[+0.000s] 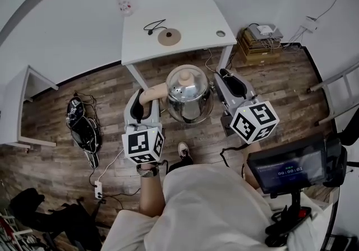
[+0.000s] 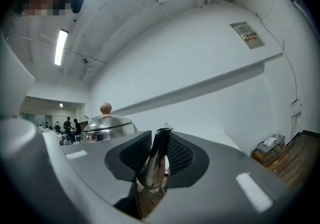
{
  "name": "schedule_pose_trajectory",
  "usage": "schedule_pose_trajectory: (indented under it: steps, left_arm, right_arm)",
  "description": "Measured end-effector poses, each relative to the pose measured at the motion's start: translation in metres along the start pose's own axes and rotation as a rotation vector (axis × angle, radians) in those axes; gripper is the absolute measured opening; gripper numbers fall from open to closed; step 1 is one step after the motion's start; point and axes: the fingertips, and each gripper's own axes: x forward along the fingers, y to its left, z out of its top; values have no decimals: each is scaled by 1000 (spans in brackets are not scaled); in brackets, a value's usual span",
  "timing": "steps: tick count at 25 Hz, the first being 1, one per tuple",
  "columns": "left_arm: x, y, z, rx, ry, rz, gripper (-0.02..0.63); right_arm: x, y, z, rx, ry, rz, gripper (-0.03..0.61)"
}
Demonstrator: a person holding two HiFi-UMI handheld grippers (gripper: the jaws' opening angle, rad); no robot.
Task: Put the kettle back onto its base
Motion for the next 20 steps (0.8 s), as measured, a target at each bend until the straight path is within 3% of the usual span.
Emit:
schedule_pose_trajectory:
  steps: [12, 20]
  left_arm:
    - [76, 60, 5, 39, 13, -41, 158]
    - [94, 72, 15, 31, 6, -62, 158]
  right_arm:
    - [90, -15, -5, 20, 3, -60, 87]
    - [105, -14, 4, 16, -1, -81, 87]
